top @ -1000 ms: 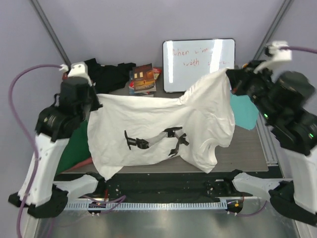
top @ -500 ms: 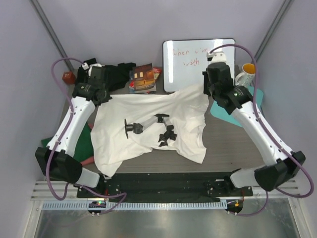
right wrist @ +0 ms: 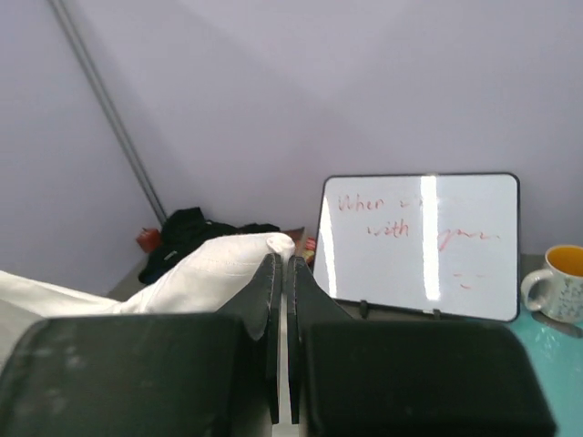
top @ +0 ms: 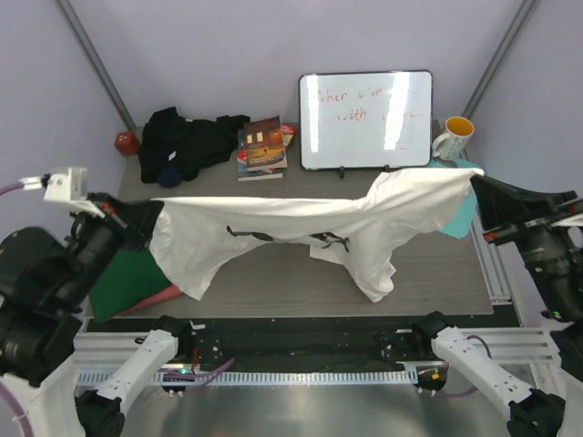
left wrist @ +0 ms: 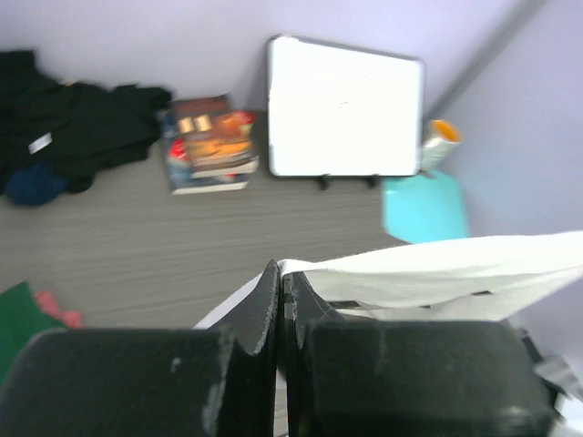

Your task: Fold and stack the t-shirts

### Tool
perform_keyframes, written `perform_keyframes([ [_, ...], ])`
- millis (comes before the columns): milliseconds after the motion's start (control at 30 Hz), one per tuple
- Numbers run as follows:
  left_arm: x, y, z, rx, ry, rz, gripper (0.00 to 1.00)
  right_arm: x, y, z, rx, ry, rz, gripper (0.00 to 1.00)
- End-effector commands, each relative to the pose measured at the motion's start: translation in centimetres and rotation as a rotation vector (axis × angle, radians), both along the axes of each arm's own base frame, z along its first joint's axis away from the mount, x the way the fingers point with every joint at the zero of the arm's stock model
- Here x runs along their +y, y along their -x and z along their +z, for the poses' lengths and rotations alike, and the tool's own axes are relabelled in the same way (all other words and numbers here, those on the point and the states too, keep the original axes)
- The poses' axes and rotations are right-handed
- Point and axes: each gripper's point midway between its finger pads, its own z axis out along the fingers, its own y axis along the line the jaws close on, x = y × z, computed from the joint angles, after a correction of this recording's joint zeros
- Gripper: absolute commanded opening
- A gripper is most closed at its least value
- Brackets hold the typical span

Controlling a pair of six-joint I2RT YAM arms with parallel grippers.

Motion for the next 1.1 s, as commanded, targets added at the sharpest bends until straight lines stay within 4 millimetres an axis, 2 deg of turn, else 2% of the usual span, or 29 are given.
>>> perform_keyframes([
  [0,-1.4,5.0,1.0,-0.038,0.017,-0.162,0.00,-0.2,5.0,3.0,-0.054,-0.018,0.110,0.01],
  [33,-0.9,6.4,1.9,-0.087,0.034,-0.162,0.00,-0.6,6.1,3.3,-0.064,-0.024,0.120,0.01],
  [100,-0.3,7.5,3.0,-0.131,0.068,-0.142,0.00,-2.0,9.0,5.3,-0.136,-0.058,0.121,0.01],
  [167,0.3,9.3,4.3,-0.195,0.096,-0.135,0.00,-2.8,10.4,6.1,-0.162,-0.077,0.114,0.01],
  [200,0.5,10.0,4.8,-0.216,0.107,-0.135,0.00,-3.5,11.8,7.2,-0.196,-0.095,0.113,0.01],
  [400,2.9,14.4,8.7,-0.367,0.173,-0.102,0.00,-4.5,14.1,9.4,-0.259,-0.130,0.123,0.01],
  [467,3.6,14.5,9.2,-0.370,0.187,-0.079,0.00,-5.0,14.7,10.2,-0.279,-0.140,0.114,0.01],
  [500,3.8,14.9,9.7,-0.379,0.196,-0.092,0.00,-4.9,14.1,10.6,-0.272,-0.141,0.107,0.01],
  [567,5.0,14.0,9.5,-0.358,0.196,-0.031,0.00,-5.0,13.9,11.0,-0.272,-0.145,0.102,0.01],
  [633,5.2,12.2,8.7,-0.319,0.190,-0.004,0.00,-4.8,11.9,11.0,-0.235,-0.136,0.068,0.01],
  [700,5.5,9.0,7.2,-0.246,0.165,0.063,0.00,-4.5,9.3,10.2,-0.179,-0.115,0.018,0.01],
  [733,5.3,7.8,6.7,-0.223,0.155,0.082,0.00,-3.7,7.1,9.6,-0.130,-0.092,0.002,0.01],
  [800,5.2,4.8,5.0,-0.153,0.098,0.141,0.00,-2.8,4.1,8.2,-0.062,-0.036,-0.025,0.01],
  [833,4.3,2.6,4.0,-0.101,0.043,0.159,0.00,-2.1,1.5,7.2,-0.005,0.000,-0.064,0.01],
  [900,4.2,0.1,2.4,-0.044,-0.058,0.226,0.00,-1.2,-1.7,5.1,0.073,0.065,-0.102,0.01],
  [933,3.0,-2.1,1.1,0.014,-0.125,0.239,0.00,-0.6,-3.8,3.8,0.118,0.110,-0.129,0.01],
  [967,2.6,-3.2,0.2,0.044,-0.169,0.247,0.00,0.0,-5.5,2.1,0.171,0.147,-0.145,0.01],
  [1033,1.4,-5.9,-1.4,0.085,-0.252,0.262,0.00,0.7,-7.8,0.1,0.222,0.197,-0.169,0.01],
  [1067,0.9,-7.0,-2.8,0.112,-0.293,0.267,0.00,1.7,-9.7,-2.3,0.288,0.243,-0.168,0.01],
])
